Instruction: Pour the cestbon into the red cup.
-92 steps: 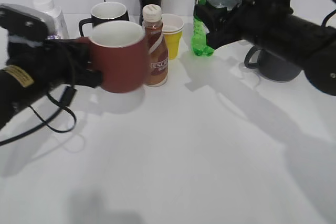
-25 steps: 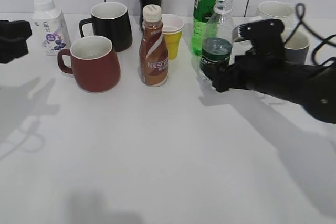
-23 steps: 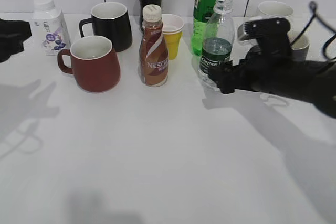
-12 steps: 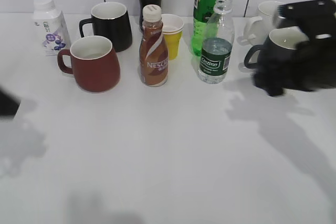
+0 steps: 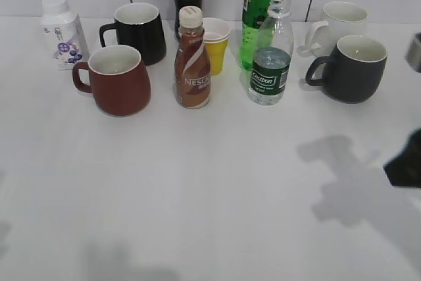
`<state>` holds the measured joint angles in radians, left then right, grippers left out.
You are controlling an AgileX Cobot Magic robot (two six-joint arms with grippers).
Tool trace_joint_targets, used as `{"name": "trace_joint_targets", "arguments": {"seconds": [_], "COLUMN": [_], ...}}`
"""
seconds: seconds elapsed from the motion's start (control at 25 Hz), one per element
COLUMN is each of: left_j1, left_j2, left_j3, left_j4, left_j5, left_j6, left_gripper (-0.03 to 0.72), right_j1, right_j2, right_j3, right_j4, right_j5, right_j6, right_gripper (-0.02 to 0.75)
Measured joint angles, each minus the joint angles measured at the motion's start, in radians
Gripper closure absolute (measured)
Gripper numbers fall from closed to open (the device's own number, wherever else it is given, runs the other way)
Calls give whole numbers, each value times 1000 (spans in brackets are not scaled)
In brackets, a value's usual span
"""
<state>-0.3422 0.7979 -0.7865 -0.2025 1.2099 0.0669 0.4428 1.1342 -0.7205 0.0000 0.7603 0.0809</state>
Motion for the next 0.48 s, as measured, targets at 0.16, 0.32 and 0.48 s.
{"name": "trace_joint_targets", "arguments": {"seconds": [0.16,0.32,0.48], "left_j1": [0,0,0], "left_j2": [-195,-368,-505], "left_j3": [51,149,230], "left_j4": [2,17,110], "left_j5": [-3,-25,-97], "left_j6": [0,0,0], "left_gripper": [400,400,400], "right_j1": [0,0,0], "right_j2": [-166,-388,-608], "right_j3": [50,140,200], "right_j4": [66,69,70], "right_j5": [128,216,258], "right_j6": [-39,-45,-47], "right_gripper": [291,293,293]}}
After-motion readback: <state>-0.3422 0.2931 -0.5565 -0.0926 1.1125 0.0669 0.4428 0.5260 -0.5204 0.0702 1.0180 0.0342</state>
